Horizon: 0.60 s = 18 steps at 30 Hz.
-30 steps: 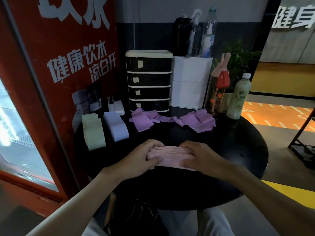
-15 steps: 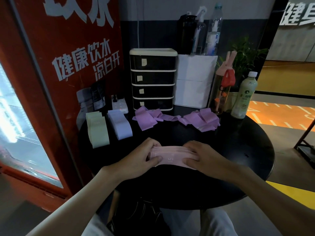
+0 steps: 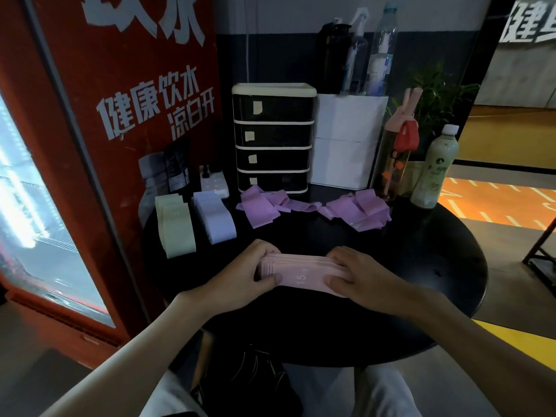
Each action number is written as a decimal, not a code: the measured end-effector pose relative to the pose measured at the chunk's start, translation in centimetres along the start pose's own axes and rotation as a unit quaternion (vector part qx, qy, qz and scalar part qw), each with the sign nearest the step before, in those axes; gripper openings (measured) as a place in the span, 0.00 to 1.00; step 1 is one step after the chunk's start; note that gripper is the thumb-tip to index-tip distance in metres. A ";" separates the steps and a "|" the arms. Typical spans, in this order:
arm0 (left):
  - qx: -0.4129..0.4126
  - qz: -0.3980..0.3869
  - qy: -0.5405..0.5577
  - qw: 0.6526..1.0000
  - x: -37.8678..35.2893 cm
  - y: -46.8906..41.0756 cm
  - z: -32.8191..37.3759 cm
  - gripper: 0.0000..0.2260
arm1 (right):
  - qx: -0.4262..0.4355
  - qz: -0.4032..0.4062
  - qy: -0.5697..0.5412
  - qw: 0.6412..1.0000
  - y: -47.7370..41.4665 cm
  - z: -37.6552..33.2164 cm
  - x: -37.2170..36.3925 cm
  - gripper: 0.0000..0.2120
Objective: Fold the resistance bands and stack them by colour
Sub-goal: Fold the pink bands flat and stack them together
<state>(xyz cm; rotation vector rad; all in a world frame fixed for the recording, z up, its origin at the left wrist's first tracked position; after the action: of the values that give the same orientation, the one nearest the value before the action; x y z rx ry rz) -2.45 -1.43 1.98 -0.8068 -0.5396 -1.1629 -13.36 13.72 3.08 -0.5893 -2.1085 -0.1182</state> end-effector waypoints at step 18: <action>0.119 0.184 0.058 0.974 11.6 0.2 -2.5 0.15 | -0.137 0.020 -0.416 0.899 -2.5 -6.7 -7.3 0.10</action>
<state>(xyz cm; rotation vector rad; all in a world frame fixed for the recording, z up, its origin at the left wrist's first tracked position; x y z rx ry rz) 1.46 -10.14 9.01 -0.5970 -0.4024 -0.7795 -6.01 6.90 1.42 -0.9736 -2.9346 -0.1596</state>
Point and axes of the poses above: each hand's wrist, its own y-axis away from the middle knuckle, its own x-axis out of the back of the hand, z = x × y, the point moved 9 cm from there along -y, towards the middle knuckle, and after that the axes turned 10 degrees about -y, right-handed, at the moved point
